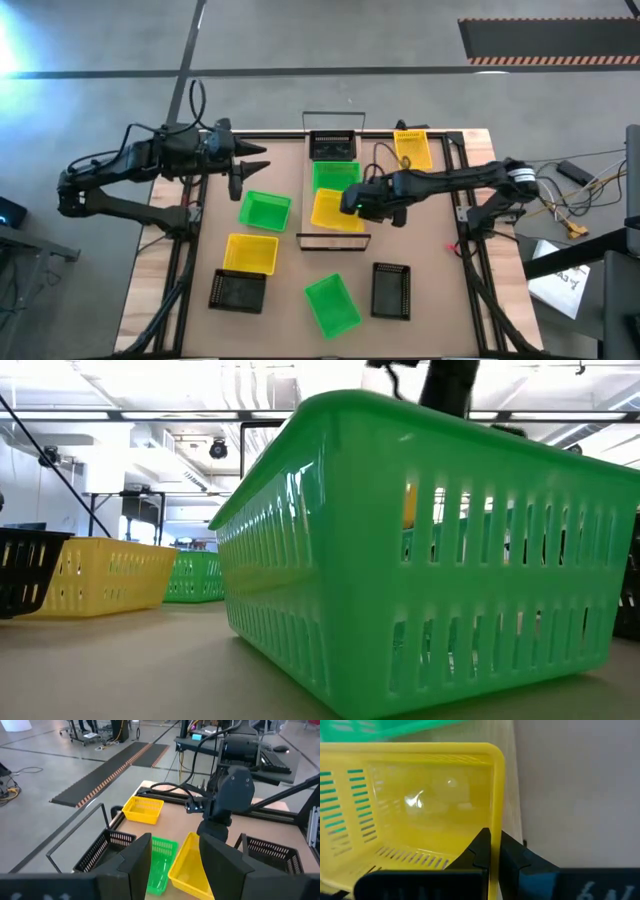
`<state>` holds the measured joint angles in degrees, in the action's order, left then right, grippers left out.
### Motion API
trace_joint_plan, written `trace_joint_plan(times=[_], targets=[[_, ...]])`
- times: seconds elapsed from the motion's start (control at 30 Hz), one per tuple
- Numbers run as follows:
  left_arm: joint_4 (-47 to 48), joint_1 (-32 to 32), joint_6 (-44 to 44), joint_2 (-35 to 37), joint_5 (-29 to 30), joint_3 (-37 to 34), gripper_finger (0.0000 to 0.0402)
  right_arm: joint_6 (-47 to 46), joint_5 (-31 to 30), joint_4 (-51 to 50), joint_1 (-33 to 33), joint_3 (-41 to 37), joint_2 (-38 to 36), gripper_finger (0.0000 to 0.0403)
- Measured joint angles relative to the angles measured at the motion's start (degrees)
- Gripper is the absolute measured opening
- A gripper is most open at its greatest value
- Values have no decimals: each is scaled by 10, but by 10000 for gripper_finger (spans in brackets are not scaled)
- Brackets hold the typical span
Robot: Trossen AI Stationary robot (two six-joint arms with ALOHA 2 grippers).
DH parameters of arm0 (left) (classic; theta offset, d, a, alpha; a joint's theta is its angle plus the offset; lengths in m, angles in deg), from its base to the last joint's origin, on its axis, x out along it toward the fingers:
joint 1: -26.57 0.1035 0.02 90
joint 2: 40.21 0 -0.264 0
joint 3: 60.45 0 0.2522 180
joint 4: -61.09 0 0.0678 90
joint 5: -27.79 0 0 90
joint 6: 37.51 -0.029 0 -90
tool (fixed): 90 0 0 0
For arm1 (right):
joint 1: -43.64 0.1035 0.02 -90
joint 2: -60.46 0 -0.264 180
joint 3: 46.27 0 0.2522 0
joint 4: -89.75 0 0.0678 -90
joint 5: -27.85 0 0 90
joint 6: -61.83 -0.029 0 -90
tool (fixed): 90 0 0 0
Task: Stack baskets on shelf by color
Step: Put the bottom right yellow bin on the shelf
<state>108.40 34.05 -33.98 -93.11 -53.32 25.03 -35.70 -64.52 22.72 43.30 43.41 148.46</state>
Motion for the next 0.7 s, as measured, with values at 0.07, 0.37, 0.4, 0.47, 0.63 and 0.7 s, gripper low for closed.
trace_joint_plan(times=[0.07, 0.37, 0.4, 0.47, 0.63, 0.7], targets=[[-1, 0, 0, 3, 0, -7, 151, 19, 6, 0, -2, 15, 19, 8], [-1, 0, 0, 19, 0, -10, 151, 72, 15, 1, -5, 46, 75, 8], [-1, 0, 0, 21, 0, -10, 151, 72, 16, 0, -5, 47, 75, 8], [-1, 0, 1, 25, 0, -10, 151, 71, 15, -3, -5, 45, 76, 8], [-1, 0, 2, 32, 0, -10, 151, 64, 13, -9, -5, 41, 77, 13], [-1, 0, 2, 32, 0, -10, 151, 56, 13, -15, -5, 40, 77, 22]])
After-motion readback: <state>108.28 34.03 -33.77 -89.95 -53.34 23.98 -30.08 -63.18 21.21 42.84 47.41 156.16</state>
